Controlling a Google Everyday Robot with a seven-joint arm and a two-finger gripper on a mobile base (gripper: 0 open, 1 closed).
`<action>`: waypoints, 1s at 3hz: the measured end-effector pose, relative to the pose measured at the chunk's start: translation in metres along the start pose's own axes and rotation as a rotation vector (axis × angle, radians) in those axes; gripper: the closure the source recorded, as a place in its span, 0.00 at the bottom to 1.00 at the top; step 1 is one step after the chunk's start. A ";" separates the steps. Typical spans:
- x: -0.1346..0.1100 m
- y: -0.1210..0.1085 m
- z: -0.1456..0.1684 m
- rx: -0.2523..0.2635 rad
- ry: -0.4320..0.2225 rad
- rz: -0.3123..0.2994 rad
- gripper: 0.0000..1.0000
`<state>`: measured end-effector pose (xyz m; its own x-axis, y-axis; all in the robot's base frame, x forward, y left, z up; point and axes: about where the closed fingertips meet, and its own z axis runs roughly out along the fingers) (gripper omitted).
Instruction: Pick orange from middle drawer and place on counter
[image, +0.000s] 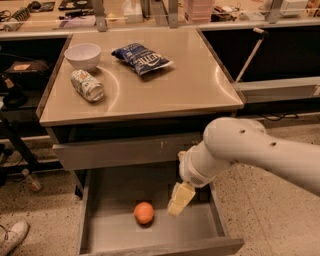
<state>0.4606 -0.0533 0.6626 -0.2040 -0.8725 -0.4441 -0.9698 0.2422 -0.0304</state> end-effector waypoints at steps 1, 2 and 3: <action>-0.005 0.001 0.060 -0.030 -0.066 0.044 0.00; -0.010 0.006 0.109 -0.071 -0.108 0.087 0.00; -0.009 0.007 0.114 -0.075 -0.112 0.093 0.00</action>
Offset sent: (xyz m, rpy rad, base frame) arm 0.0143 0.0859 -0.1423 0.1978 0.1262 -0.0709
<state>0.4712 0.0041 0.5643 -0.2814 -0.7939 -0.5390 -0.9555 0.2838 0.0807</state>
